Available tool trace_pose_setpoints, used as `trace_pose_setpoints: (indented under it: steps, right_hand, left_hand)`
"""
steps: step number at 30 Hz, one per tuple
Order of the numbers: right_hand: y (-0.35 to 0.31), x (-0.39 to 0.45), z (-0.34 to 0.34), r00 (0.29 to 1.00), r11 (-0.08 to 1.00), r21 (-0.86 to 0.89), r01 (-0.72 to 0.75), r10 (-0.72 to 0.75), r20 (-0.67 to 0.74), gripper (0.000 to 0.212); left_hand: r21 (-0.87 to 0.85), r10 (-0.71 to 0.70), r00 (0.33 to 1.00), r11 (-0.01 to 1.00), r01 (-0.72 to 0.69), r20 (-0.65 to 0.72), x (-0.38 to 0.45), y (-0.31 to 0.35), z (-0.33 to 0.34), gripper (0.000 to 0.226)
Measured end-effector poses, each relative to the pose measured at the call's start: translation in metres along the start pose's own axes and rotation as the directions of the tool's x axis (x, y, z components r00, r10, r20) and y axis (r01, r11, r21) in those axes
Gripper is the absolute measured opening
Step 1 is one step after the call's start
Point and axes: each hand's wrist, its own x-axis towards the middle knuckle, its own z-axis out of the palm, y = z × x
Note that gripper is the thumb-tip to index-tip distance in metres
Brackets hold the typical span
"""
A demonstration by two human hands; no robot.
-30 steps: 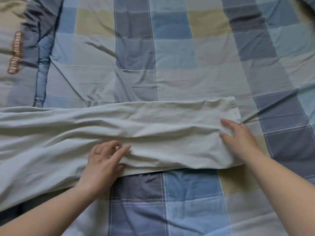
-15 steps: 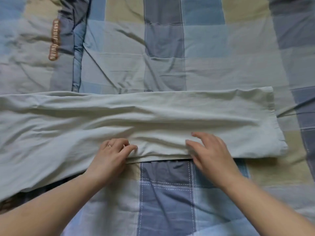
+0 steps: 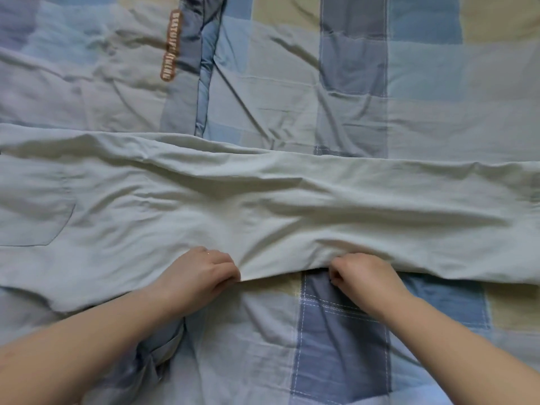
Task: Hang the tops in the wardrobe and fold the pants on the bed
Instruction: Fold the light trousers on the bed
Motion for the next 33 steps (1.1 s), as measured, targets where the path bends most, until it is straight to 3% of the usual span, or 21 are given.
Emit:
trace_pose_setpoints:
  steps: [2,3,4,5,6,8,10,11,13,15,17,19,21,23,25,26,29,31,33]
  right_hand:
    - [-0.003,-0.002,-0.001,0.979,0.953,0.223,-0.205,0.200,0.044,0.017]
    - [-0.010,-0.002,-0.004,0.934,0.808,0.469,-0.356,0.329,0.141,0.022]
    - [-0.018,-0.001,-0.005,0.857,0.511,0.704,-0.494,0.422,0.295,0.025]
    - [-0.027,0.001,-0.004,0.768,0.146,0.810,-0.568,0.449,0.457,0.026]
    - [-0.037,0.003,-0.003,0.696,-0.153,0.804,-0.574,0.425,0.578,0.025]
    - [-0.052,0.007,0.000,0.635,-0.524,0.726,-0.445,0.387,0.669,0.018]
    - [-0.062,0.011,0.006,0.615,-0.697,0.680,-0.228,0.439,0.655,0.013]
    - [-0.065,0.011,0.010,0.591,-0.712,0.686,-0.150,0.492,0.640,0.015]
    - [-0.070,0.007,0.018,0.559,-0.651,0.748,-0.128,0.575,0.597,0.018]
    - [-0.071,-0.002,0.027,0.571,-0.493,0.832,-0.255,0.617,0.541,0.023]
    - [-0.071,-0.010,0.026,0.634,-0.234,0.875,-0.424,0.613,0.471,0.031]
    - [-0.072,-0.006,0.014,0.755,0.058,0.888,-0.456,0.553,0.352,0.033]
    - [-0.074,0.009,-0.013,0.857,0.301,0.891,-0.340,0.488,0.163,0.028]
    - [-0.076,0.035,-0.045,0.891,0.496,0.855,-0.150,0.442,-0.100,0.019]
    - [-0.078,0.068,-0.073,0.852,0.662,0.749,0.020,0.380,-0.359,0.016]
    - [-0.079,0.086,-0.085,0.838,0.726,0.686,0.047,0.345,-0.422,0.020]
    - [-0.077,0.131,-0.108,0.900,0.856,0.515,-0.040,0.255,-0.354,0.031]
    - [-0.073,0.146,-0.113,0.941,0.911,0.399,-0.102,0.219,-0.259,0.029]
    - [-0.073,0.151,-0.118,0.948,0.939,0.326,-0.107,0.196,-0.253,0.021]
  left_hand:
    - [0.059,-0.029,1.000,0.998,0.030,-0.003,-0.007,-0.002,0.003,0.013]
    - [0.074,-0.079,0.997,0.994,0.080,-0.008,-0.010,-0.002,0.006,0.022]
    - [0.085,-0.126,0.992,0.988,0.127,-0.012,-0.011,-0.001,0.009,0.034]
    - [0.105,-0.159,0.987,0.981,0.161,-0.020,-0.011,-0.002,0.011,0.041]
    - [0.129,-0.172,0.984,0.976,0.177,-0.044,-0.011,-0.004,0.012,0.041]
    - [0.152,-0.182,0.979,0.969,0.193,-0.088,-0.010,-0.008,0.011,0.028]
    - [0.112,-0.198,0.977,0.972,0.206,-0.078,-0.005,-0.013,0.007,0.024]
    - [0.075,-0.206,0.978,0.975,0.208,-0.024,-0.004,-0.014,0.006,0.023]
    - [0.008,-0.219,0.964,0.975,0.221,0.153,-0.001,-0.018,0.005,0.025]
    - [-0.040,-0.204,0.952,0.975,0.218,0.226,0.002,-0.025,0.000,0.031]
    - [-0.159,-0.241,0.963,0.953,0.258,0.121,0.008,-0.039,-0.013,0.037]
    - [-0.288,-0.356,0.924,0.907,0.306,-0.138,0.021,-0.063,-0.034,0.028]
    - [-0.333,-0.487,0.805,0.862,0.381,-0.338,0.040,-0.089,-0.054,0.020]
    - [-0.314,-0.568,0.725,0.822,0.475,-0.390,0.056,-0.116,-0.070,0.021]
    - [-0.234,-0.570,0.749,0.821,0.520,-0.337,0.067,-0.136,-0.080,0.024]
    - [-0.167,-0.548,0.784,0.836,0.522,-0.292,0.070,-0.142,-0.082,0.024]
    - [0.010,-0.472,0.858,0.875,0.484,-0.204,0.071,-0.154,-0.091,0.020]
    - [0.066,-0.419,0.889,0.897,0.436,-0.183,0.073,-0.159,-0.096,0.017]
    - [0.067,-0.397,0.902,0.908,0.413,-0.173,0.076,-0.165,-0.100,0.015]
